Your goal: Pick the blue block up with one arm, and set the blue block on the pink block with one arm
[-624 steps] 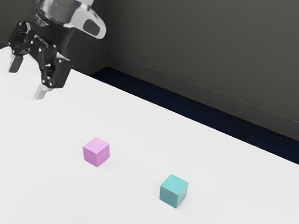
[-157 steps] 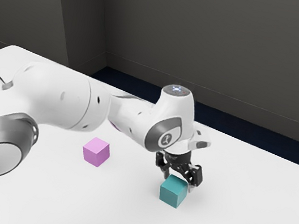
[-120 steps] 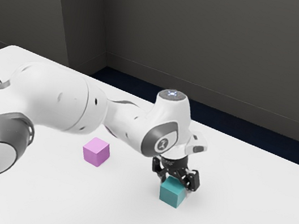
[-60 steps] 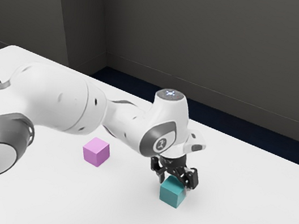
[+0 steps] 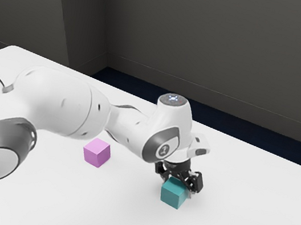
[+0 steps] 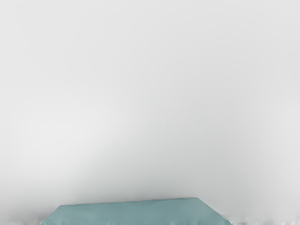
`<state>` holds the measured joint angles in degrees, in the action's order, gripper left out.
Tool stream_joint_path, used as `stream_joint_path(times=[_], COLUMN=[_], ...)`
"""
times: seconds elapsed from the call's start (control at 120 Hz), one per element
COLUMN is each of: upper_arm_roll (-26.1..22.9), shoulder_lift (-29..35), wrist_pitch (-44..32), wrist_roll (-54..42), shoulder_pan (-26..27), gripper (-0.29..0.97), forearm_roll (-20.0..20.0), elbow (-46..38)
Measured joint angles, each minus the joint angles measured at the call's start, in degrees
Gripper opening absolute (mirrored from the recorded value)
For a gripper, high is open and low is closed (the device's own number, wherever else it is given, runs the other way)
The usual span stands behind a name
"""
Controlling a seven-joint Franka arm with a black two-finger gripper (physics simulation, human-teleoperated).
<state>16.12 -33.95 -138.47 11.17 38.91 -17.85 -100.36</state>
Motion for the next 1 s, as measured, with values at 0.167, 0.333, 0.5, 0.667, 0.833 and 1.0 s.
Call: stream_joint_path(times=[0.167,0.333,0.5,0.667,0.833,1.0], upper_arm_roll=[0.04,0.11,0.13,0.58,0.98,0.95], shoulder_lift=[0.46,1.31,1.47,1.75,2.20,2.18], wrist_pitch=[0.24,0.71,0.71,0.63,0.61,0.67], wrist_roll=[0.21,0.50,0.78,0.99,1.15,1.31], shoulder_pan=[0.25,-0.04,-0.06,0.23,0.88,1.03], gripper=[0.66,0.66,0.66,0.66,0.66,0.63], forearm_roll=[-0.01,-0.04,-0.06,-0.03,-0.01,-0.01], elbow=[-0.93,-2.57,-2.83,-2.85,-2.87,-3.00])
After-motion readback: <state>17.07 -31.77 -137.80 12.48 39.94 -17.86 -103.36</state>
